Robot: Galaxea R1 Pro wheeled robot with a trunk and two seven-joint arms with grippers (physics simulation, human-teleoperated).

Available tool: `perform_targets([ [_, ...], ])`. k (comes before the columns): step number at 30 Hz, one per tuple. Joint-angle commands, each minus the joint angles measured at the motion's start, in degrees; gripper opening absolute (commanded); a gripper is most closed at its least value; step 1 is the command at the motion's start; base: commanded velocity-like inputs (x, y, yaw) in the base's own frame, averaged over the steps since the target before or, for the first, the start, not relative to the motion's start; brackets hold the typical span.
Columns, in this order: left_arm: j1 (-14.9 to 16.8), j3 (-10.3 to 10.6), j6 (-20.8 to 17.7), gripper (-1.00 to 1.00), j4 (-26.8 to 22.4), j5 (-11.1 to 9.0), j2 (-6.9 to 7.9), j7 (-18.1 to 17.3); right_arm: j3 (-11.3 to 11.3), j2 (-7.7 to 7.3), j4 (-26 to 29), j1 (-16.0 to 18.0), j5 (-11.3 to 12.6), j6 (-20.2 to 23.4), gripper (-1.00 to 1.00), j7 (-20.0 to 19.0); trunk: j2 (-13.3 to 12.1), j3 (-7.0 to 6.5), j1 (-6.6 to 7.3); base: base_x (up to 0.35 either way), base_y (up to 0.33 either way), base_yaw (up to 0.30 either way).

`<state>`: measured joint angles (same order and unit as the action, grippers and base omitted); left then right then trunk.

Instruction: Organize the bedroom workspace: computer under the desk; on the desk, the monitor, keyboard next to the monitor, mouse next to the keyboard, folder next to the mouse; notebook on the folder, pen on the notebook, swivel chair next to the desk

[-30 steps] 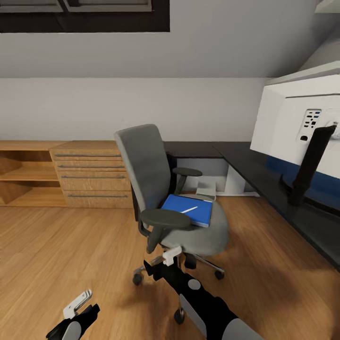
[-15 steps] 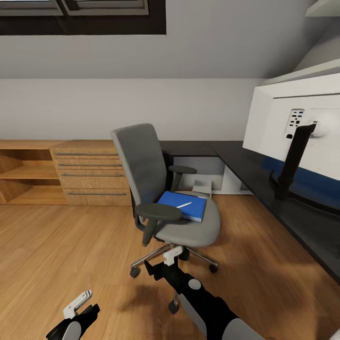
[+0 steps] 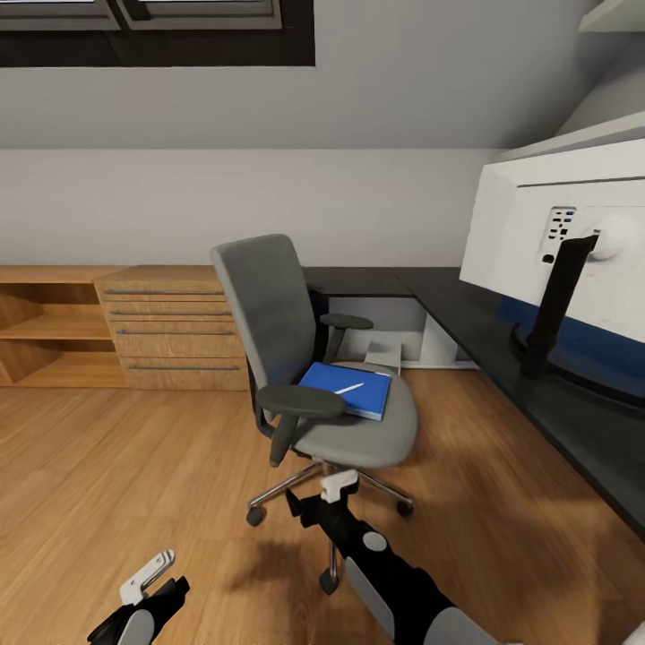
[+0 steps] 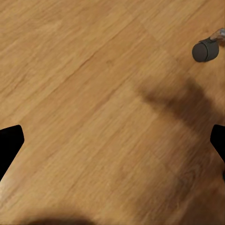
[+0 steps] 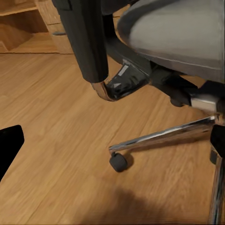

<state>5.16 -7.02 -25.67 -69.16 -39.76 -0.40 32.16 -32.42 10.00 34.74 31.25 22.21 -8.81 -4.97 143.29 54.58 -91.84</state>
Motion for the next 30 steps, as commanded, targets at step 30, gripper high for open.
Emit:
perform_targets([
  [30, 0.0, -0.3, -0.3, 1.0, -0.1, -1.0, 0.04, -0.2, 19.5, -1.84, -1.3, -1.5, 23.7, 8.4, 1.0, 6.1, 0.0, -0.07, 0.02, -0.106, -0.058, -0.044],
])
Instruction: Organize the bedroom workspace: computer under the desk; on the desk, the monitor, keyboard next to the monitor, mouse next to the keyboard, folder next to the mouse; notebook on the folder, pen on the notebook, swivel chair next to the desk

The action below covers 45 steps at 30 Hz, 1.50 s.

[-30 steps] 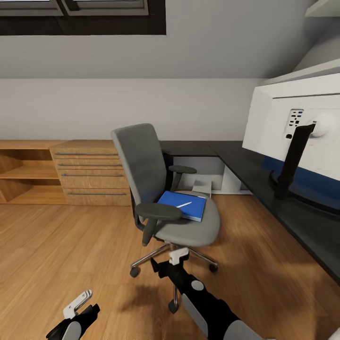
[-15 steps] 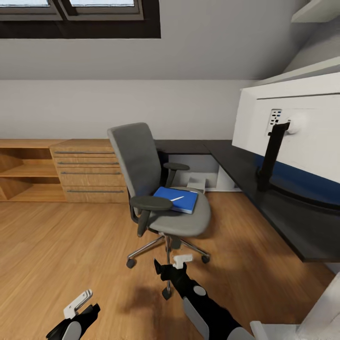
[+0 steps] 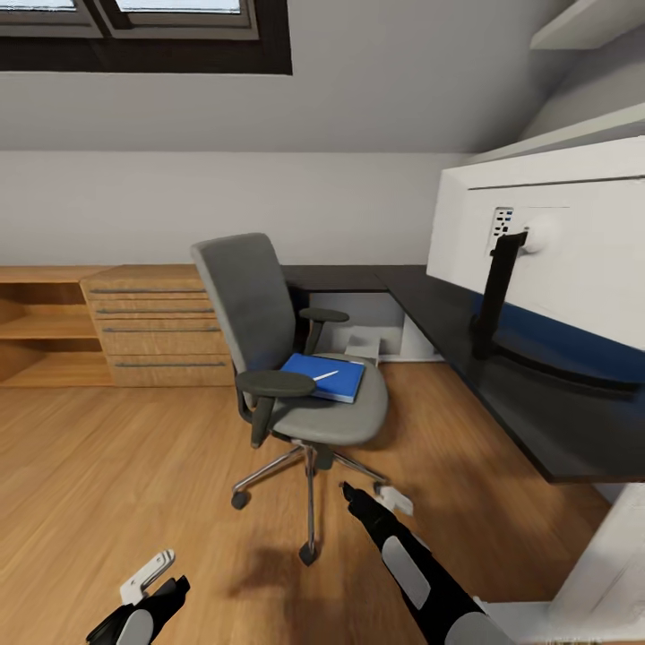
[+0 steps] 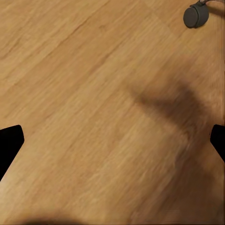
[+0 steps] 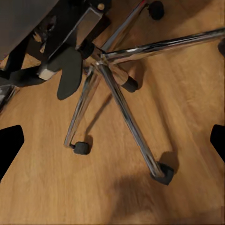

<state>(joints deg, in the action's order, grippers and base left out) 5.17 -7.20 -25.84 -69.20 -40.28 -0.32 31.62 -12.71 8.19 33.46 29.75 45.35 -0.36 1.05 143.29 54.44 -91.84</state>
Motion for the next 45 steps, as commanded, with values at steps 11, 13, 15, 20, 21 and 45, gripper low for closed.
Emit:
perform_targets([
  [11, 0.0, -0.1, -0.1, 1.0, -0.1, -0.3, -0.03, 0.5, 4.1, -1.42, 0.3, 0.4, 1.0, 0.0, 1.0, 0.1, 0.0, 0.06, 0.01, 0.056, 0.035, -0.109],
  [13, 0.0, -0.1, -0.1, 1.0, -0.1, -0.3, -0.03, 0.5, 4.2, -1.63, 0.3, 0.4, 1.1, 0.0, 1.0, 0.1, 0.0, 0.06, 0.01, 0.179, 0.108, -0.013],
  [15, 0.0, -0.1, 0.0, 1.0, -0.1, -0.3, -0.03, 0.5, 4.3, -2.0, 0.4, 0.5, 1.5, 0.1, 1.0, 0.1, 0.0, 0.06, 0.01, 0.158, 0.084, -0.009],
  [20, 0.0, -0.1, -0.1, 1.0, -0.1, -0.3, -0.03, 0.4, 4.7, -2.47, 0.4, 0.5, 3.0, 0.2, 1.0, 0.0, 0.0, 0.06, 0.01, 0.088, 0.045, -0.005],
  [21, 0.0, -0.1, -0.1, 1.0, -0.1, -0.3, -0.03, 0.4, 4.8, -2.56, 0.4, 0.5, 3.4, 0.3, 1.0, -0.1, 0.0, 0.06, 0.01, 0.048, 0.025, -0.003],
  [45, 0.0, -0.1, -0.1, 1.0, -0.1, -0.3, -0.03, 0.4, 5.5, -5.3, 0.0, 1.5, 11.4, 0.7, 1.0, -0.1, 0.0, 0.06, 0.01, 0.01, 0.005, -0.001],
])
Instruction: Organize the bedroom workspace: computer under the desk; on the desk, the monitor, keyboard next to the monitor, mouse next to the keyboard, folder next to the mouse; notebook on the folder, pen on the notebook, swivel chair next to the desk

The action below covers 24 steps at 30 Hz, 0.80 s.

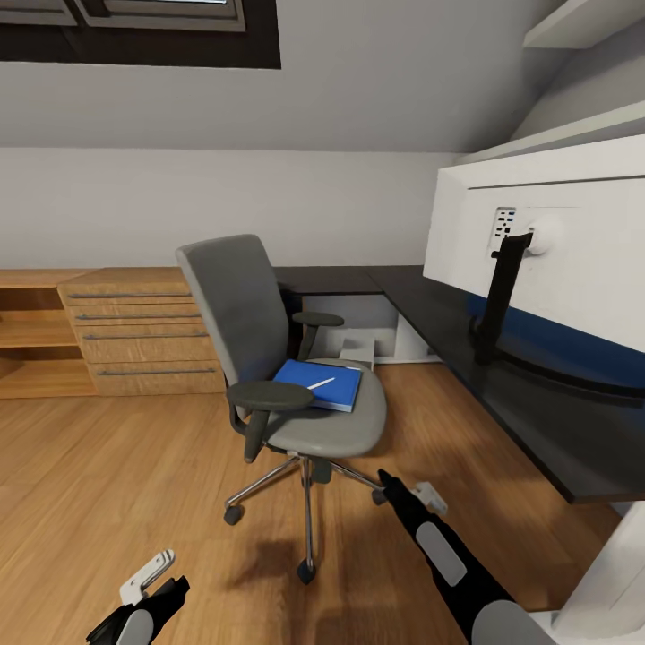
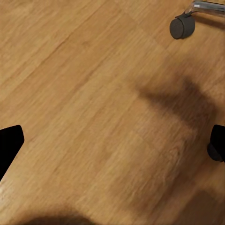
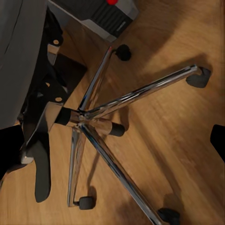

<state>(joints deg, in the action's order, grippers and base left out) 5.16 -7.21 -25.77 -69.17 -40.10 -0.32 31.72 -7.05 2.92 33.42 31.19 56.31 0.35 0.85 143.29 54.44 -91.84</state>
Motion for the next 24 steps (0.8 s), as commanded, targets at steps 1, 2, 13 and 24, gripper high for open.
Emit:
perform_targets([
  [1, 0.0, -0.1, -0.2, 1.0, -0.1, -0.5, -0.03, 0.3, -0.1, -0.1, 0.0, 0.1, 0.5, 0.0, 1.0, 0.1, 0.0, 0.06, 0.01, 0.0, 0.0, 0.0],
  [2, 0.0, -0.1, -0.2, 1.0, -0.1, -0.5, -0.03, 0.3, -0.1, -0.26, -0.1, 0.3, 0.6, 0.1, 1.0, 0.2, 0.0, 0.06, 0.01, 0.0, 0.0, 0.0],
  [13, 0.0, -0.1, -0.1, 1.0, -0.1, -0.5, -0.03, 0.4, 2.9, -3.33, -1.5, 2.3, 2.7, 0.1, 1.0, 0.2, 0.0, 0.06, 0.01, 0.013, 0.0, 0.0],
  [24, 0.0, 0.0, -0.1, 1.0, -0.1, -0.3, -0.03, 0.5, 5.2, -4.22, -1.8, 3.3, 3.8, -0.1, 1.0, 0.2, 0.0, 0.06, 0.01, 0.23, 0.0, 0.0],
])
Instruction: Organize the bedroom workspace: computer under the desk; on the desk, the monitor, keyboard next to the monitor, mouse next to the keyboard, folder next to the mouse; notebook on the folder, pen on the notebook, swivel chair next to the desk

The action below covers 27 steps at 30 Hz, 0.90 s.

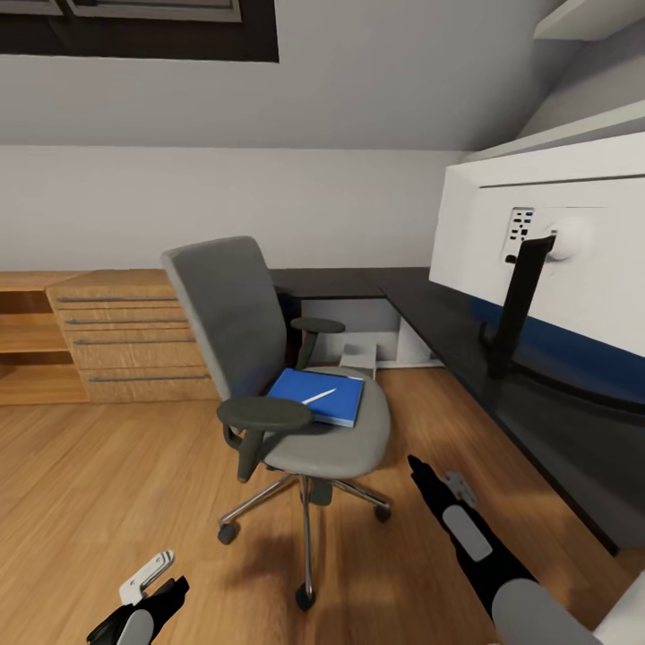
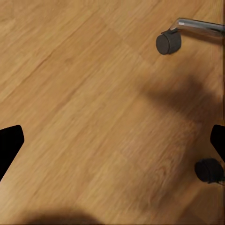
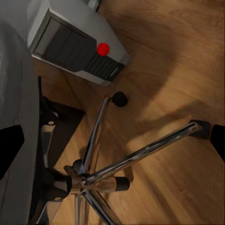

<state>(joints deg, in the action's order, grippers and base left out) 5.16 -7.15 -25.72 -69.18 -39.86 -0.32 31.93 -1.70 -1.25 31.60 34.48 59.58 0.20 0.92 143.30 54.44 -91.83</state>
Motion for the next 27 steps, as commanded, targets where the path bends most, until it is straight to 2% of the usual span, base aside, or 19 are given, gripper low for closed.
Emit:
perform_targets([
  [1, 0.0, -0.1, -0.2, 1.0, -0.1, -0.5, -0.03, 0.3, -0.2, -0.05, 0.1, 0.1, 0.5, 0.1, 1.0, 0.1, 0.0, 0.06, 0.0, 0.098, 0.0, 0.0],
  [10, 0.0, -0.1, -0.2, 1.0, -0.1, -0.7, 0.03, 0.1, -0.1, -0.06, 0.0, 0.3, 0.6, 0.2, 1.0, 0.0, 0.0, 0.06, 0.0, 0.047, 0.011, 0.0],
  [20, 0.0, -0.1, -0.3, 1.0, -0.1, -0.7, 0.01, 0.0, -0.1, 0.11, 0.5, 0.6, 0.6, 0.2, 1.0, 0.0, 0.0, 0.06, 0.0, 0.018, 0.144, -0.004],
  [27, 0.0, -0.1, -0.3, 1.0, -0.1, -0.8, -0.03, -0.2, -0.1, 0.34, 0.8, 0.7, 0.5, 0.0, 1.0, 0.0, 0.0, 0.06, 0.0, 0.004, 0.027, -0.142],
])
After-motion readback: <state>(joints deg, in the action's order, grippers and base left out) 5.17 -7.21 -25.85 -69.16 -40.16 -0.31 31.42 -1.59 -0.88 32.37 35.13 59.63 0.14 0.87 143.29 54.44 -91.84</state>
